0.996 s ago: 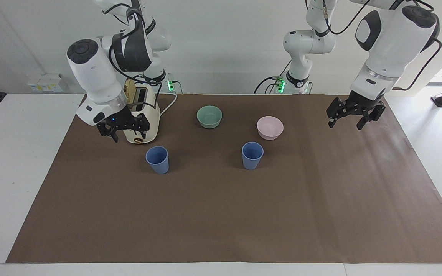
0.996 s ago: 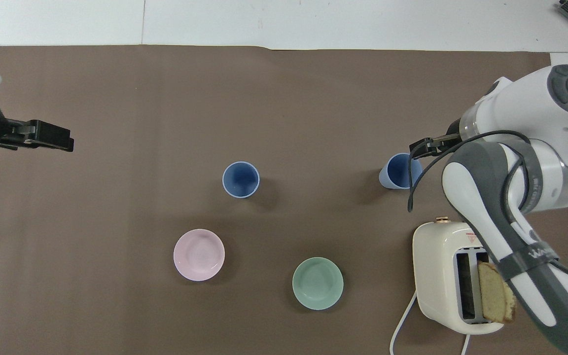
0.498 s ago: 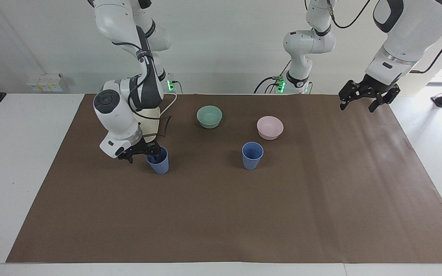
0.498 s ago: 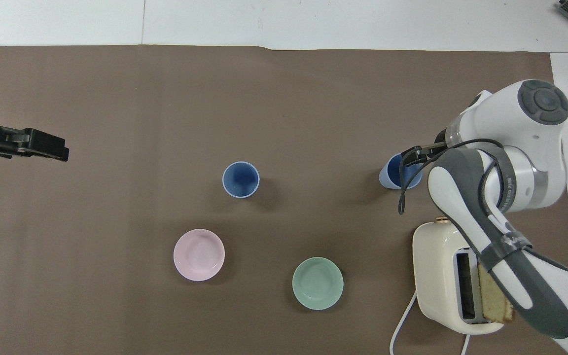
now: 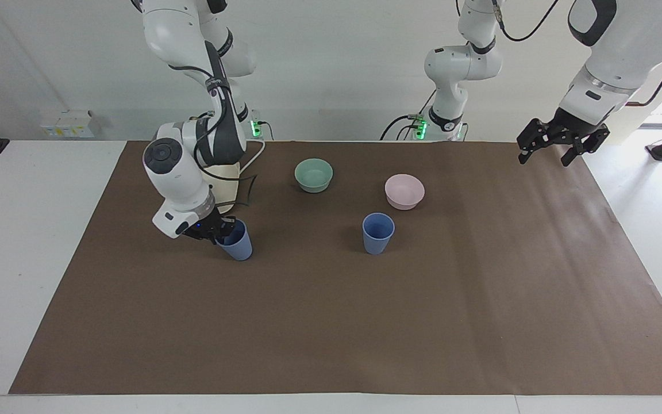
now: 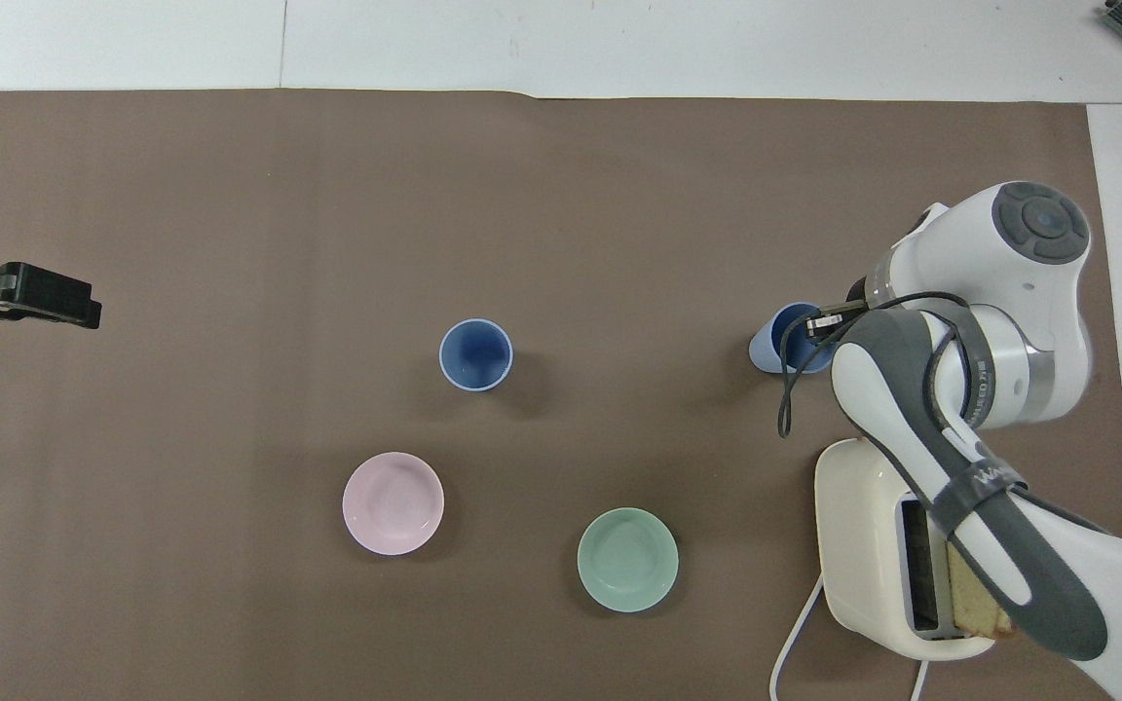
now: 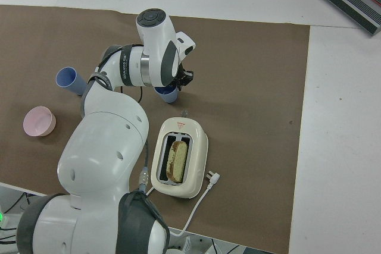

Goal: Stack blue cups with both arms
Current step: 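Lift the second blue cup with the right gripper over the center cup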

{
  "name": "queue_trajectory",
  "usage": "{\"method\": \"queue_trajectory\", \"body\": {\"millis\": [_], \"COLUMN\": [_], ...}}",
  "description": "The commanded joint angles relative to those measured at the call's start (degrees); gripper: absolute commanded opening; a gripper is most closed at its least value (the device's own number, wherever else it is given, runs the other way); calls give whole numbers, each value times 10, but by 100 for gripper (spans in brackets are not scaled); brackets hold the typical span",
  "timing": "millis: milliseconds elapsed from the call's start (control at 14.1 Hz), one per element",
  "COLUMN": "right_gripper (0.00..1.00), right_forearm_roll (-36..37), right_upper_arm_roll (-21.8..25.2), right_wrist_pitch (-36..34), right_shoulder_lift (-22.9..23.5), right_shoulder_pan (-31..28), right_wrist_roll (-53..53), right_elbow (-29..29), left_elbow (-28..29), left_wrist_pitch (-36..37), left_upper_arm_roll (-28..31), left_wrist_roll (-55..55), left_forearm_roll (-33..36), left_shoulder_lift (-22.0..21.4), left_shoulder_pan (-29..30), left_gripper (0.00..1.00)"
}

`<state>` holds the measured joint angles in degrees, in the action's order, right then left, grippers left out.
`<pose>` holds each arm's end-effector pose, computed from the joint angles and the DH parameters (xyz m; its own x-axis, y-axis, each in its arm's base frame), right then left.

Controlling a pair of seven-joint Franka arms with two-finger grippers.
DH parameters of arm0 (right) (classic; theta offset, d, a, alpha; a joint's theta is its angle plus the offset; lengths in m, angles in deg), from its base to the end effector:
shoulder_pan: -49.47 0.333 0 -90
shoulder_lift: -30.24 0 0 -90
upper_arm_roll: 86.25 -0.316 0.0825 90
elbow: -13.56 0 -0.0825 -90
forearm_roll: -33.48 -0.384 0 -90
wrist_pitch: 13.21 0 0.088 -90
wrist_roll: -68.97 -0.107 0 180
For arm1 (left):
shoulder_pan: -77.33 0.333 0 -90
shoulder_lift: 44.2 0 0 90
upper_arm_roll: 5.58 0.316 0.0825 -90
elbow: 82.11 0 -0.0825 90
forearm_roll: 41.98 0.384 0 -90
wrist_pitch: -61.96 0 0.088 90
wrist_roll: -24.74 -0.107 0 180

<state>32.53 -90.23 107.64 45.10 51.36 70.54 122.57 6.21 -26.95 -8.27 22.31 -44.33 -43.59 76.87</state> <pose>0.6048 0.0610 0.3607 0.9915 0.1195 -0.0514 0.1179 -0.9925 -0.0330 0.5551 -0.0349 0.6308 0.9952 -0.0980 0.0014 -0.0979 -0.9943 0.0415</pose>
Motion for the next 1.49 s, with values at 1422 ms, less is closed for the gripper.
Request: {"method": "queue_trajectory", "body": {"millis": [1422], "right_gripper": [0], "right_forearm_roll": [2], "right_upper_arm_roll": [-68], "right_wrist_pitch": [-195], "right_shoulder_lift": [61], "right_shoulder_pan": [200], "right_wrist_roll": [-319], "right_elbow": [-361], "left_elbow": [34], "left_wrist_pitch": [14], "left_upper_arm_roll": [-6], "left_wrist_roll": [-11], "left_forearm_roll": [9], "left_shoulder_lift": [-38], "left_shoulder_pan": [12], "left_gripper": [100]}}
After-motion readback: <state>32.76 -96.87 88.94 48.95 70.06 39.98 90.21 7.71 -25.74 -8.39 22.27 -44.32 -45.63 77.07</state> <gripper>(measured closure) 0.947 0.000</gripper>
